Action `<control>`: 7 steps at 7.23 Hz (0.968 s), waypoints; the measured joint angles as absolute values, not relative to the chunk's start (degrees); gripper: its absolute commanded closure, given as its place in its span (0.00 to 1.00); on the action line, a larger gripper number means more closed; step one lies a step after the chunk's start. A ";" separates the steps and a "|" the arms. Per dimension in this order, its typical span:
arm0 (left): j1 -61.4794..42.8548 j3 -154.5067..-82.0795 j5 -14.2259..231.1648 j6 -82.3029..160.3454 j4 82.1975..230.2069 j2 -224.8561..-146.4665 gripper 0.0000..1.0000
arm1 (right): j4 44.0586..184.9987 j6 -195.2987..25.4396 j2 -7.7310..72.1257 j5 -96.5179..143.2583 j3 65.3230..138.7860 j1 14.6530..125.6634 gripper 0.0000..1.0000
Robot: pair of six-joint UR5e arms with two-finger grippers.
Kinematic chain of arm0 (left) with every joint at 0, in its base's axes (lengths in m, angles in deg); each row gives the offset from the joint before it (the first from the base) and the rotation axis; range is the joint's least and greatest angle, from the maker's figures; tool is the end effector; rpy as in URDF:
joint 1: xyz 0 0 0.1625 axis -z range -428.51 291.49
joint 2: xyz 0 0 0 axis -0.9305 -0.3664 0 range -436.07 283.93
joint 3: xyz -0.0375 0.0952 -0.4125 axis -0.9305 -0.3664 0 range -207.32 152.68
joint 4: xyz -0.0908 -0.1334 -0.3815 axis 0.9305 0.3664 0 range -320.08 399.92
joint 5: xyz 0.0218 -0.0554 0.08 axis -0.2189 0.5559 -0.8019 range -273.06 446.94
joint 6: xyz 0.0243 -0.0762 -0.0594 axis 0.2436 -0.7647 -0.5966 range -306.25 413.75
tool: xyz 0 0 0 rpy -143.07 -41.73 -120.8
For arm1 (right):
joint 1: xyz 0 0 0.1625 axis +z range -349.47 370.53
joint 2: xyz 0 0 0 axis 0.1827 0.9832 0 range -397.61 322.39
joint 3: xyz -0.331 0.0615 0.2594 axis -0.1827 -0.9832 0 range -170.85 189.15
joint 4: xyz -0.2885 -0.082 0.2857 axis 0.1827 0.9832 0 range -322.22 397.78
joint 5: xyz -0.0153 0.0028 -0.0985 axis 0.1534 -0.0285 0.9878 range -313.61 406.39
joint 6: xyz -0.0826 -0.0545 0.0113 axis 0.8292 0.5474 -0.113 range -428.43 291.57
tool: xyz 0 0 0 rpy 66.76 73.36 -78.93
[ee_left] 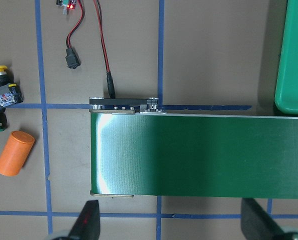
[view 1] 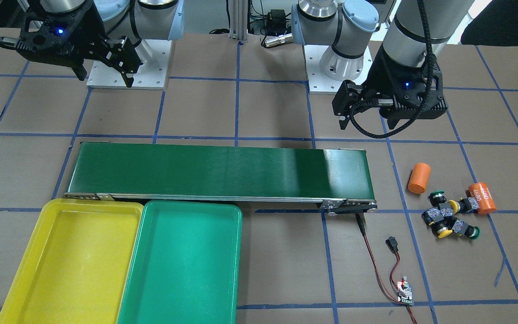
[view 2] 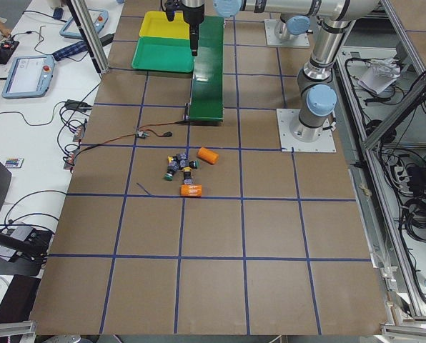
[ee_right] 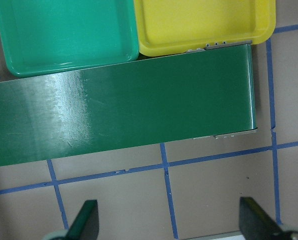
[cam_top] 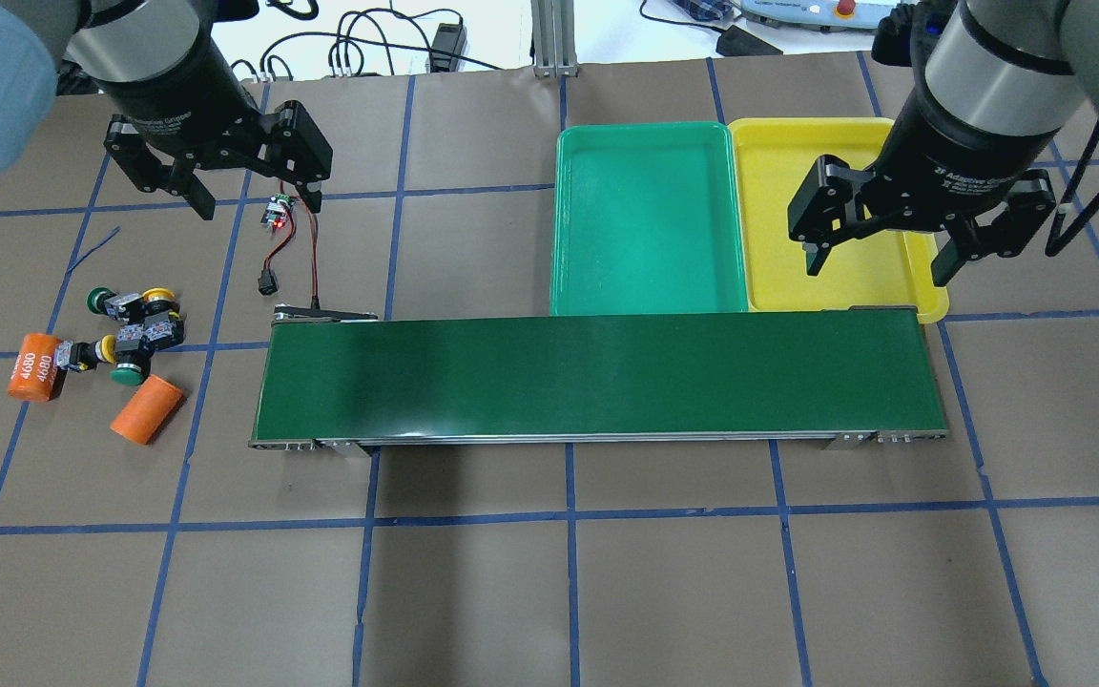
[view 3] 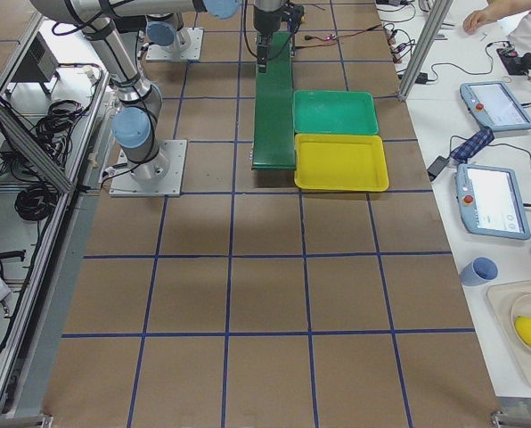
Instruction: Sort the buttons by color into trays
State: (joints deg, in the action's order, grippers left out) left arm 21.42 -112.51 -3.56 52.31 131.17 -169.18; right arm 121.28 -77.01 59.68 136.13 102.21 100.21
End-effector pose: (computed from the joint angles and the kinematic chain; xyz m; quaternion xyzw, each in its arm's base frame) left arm -0.1319 -0.5158 0.4998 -0.0132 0.9999 -0.0040 0.0043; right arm 0.1315 -0.4335 0.5095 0.0776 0.9968 0.0200 0.0009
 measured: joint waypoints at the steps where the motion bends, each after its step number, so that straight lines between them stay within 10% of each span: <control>1: 21.43 -112.55 -3.58 52.25 131.23 -169.13 0.00 | 121.23 -77.05 59.73 136.13 102.22 100.22 0.00; 7: 12.17 -119.13 -3.59 64.84 127.20 -169.34 0.00 | 121.31 -77.13 59.81 136.13 102.23 100.09 0.00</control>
State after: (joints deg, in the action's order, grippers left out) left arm 12.17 -119.13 -3.59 64.84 127.20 -169.34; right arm 121.31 -77.13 59.81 136.13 102.23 100.09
